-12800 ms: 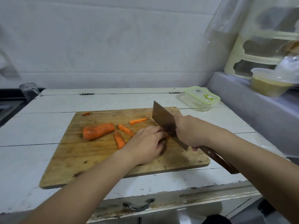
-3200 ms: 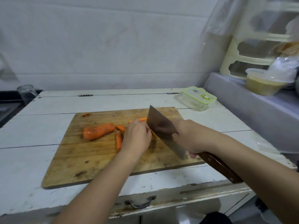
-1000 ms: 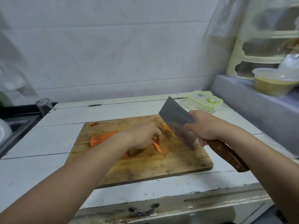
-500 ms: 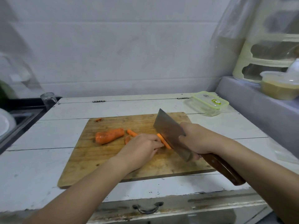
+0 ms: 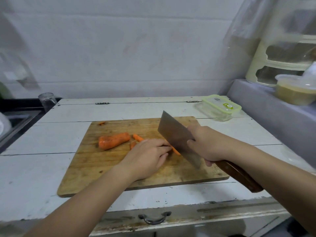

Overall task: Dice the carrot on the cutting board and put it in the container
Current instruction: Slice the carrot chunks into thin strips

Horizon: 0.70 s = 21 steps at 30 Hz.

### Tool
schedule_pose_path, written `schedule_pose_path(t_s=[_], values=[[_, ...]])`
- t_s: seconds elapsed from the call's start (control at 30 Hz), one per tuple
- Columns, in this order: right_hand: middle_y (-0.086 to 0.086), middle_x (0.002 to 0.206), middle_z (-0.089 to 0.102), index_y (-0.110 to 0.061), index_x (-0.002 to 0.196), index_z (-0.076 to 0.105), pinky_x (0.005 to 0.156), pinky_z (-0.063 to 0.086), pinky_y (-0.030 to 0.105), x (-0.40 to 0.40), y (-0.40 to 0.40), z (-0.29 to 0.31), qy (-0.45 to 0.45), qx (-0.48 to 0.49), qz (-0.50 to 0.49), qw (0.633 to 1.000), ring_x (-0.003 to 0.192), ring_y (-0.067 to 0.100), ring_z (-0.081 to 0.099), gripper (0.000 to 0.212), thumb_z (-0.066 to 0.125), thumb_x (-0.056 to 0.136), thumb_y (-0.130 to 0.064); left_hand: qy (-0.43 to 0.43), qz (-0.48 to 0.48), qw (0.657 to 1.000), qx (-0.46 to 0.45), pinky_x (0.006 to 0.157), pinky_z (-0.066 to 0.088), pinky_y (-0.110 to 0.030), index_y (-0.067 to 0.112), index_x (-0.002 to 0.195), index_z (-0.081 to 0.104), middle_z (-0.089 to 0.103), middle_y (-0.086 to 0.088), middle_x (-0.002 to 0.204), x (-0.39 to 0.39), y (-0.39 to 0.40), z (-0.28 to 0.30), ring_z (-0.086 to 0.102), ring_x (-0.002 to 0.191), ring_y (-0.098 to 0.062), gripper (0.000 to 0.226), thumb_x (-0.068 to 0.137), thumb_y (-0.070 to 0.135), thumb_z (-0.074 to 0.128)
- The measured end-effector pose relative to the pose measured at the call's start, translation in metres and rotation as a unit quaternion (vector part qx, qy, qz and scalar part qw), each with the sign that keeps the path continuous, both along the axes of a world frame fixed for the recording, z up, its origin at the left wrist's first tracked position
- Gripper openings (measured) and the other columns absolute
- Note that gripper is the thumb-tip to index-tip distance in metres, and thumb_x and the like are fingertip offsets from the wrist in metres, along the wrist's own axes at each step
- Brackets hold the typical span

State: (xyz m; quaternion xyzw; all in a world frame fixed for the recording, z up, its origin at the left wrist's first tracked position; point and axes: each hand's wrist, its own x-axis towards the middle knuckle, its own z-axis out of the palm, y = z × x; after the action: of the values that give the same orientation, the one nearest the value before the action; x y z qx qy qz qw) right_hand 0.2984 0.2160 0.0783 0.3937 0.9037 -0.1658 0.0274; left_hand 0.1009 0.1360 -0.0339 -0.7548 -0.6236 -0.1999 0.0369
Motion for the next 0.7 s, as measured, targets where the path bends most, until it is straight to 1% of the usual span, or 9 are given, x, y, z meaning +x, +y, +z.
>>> schedule_pose_path(t_s=[0.07,0.13,0.17,0.23,0.3,0.4,0.5,0.63,0.7], values=[[0.003,0.060,0.062,-0.029,0.082,0.036,0.046,0.045,0.028,-0.0015,-0.0027,-0.0009,-0.008,0.002,0.001,1.000,0.041,0.020,0.064,0.024,0.039,0.101,-0.015,-0.001,0.000,1.000,0.001,0.102,0.048,-0.037,0.026,0.133,0.068,0.061,0.015,0.134,0.0004,-0.0003,-0.0005,0.055,0.123,-0.009,0.040,0.102,0.035,0.043],[0.010,0.077,0.064,-0.028,0.085,0.037,0.049,0.051,0.033,-0.0027,-0.0033,-0.0017,-0.017,0.006,0.002,1.000,0.044,0.024,0.067,0.021,0.039,0.101,-0.016,0.000,0.002,1.000,-0.001,0.102,0.048,-0.037,0.026,0.133,0.068,0.062,0.015,0.133,0.0005,-0.0011,-0.0001,0.056,0.122,-0.009,0.038,0.102,0.033,0.047],[0.011,0.081,0.063,-0.028,0.087,0.038,0.051,0.054,0.036,-0.0029,-0.0031,-0.0019,-0.018,0.008,0.003,1.000,0.045,0.024,0.068,0.019,0.039,0.101,-0.016,0.000,0.002,1.000,-0.001,0.102,0.048,-0.037,0.026,0.134,0.067,0.062,0.015,0.133,0.0004,-0.0014,0.0000,0.056,0.122,-0.009,0.037,0.103,0.032,0.048],[0.009,0.083,0.061,-0.026,0.094,0.041,0.052,0.056,0.038,-0.0020,-0.0019,-0.0019,-0.021,0.014,0.005,1.000,0.045,0.024,0.067,0.013,0.039,0.102,-0.016,0.002,0.001,1.000,0.002,0.100,0.049,-0.036,0.027,0.134,0.067,0.062,0.015,0.133,0.0003,-0.0017,0.0002,0.056,0.121,-0.008,0.036,0.103,0.032,0.050],[0.008,0.082,0.061,-0.024,0.099,0.042,0.048,0.052,0.033,-0.0008,-0.0012,-0.0008,-0.024,0.017,0.003,1.000,0.045,0.023,0.067,0.009,0.039,0.102,-0.016,0.003,0.002,1.000,0.002,0.100,0.050,-0.036,0.027,0.134,0.067,0.061,0.015,0.134,0.0009,-0.0020,0.0011,0.056,0.121,-0.008,0.036,0.103,0.032,0.050],[0.006,0.085,0.060,-0.027,0.097,0.040,0.046,0.047,0.028,-0.0004,-0.0016,0.0003,-0.023,0.016,0.002,1.000,0.043,0.020,0.066,0.011,0.039,0.103,-0.017,0.006,0.001,1.000,0.004,0.099,0.050,-0.034,0.026,0.133,0.068,0.062,0.014,0.133,0.0020,-0.0026,0.0021,0.056,0.121,-0.007,0.035,0.103,0.031,0.051],[0.010,0.090,0.063,-0.025,0.103,0.041,0.051,0.052,0.031,-0.0013,-0.0013,-0.0013,-0.031,0.010,-0.003,0.999,0.047,0.023,0.069,0.008,0.040,0.103,-0.017,0.006,0.003,1.000,0.002,0.098,0.050,-0.034,0.026,0.133,0.068,0.063,0.014,0.133,0.0024,-0.0033,0.0027,0.056,0.121,-0.008,0.035,0.102,0.030,0.052],[0.009,0.084,0.061,-0.021,0.098,0.043,0.050,0.051,0.031,-0.0015,-0.0013,-0.0022,-0.028,0.009,-0.008,1.000,0.045,0.023,0.068,0.007,0.040,0.102,-0.017,0.004,0.000,1.000,0.005,0.094,0.054,-0.037,0.024,0.131,0.070,0.064,0.012,0.131,0.0024,-0.0034,0.0025,0.059,0.117,-0.011,0.034,0.101,0.029,0.054],[0.010,0.085,0.061,-0.021,0.101,0.044,0.050,0.050,0.031,-0.0014,-0.0019,-0.0012,-0.031,0.007,-0.007,0.999,0.045,0.022,0.068,0.006,0.040,0.102,-0.017,0.005,0.001,1.000,0.006,0.092,0.055,-0.039,0.024,0.130,0.070,0.064,0.011,0.130,0.0021,-0.0029,0.0020,0.059,0.117,-0.011,0.034,0.101,0.029,0.054]])
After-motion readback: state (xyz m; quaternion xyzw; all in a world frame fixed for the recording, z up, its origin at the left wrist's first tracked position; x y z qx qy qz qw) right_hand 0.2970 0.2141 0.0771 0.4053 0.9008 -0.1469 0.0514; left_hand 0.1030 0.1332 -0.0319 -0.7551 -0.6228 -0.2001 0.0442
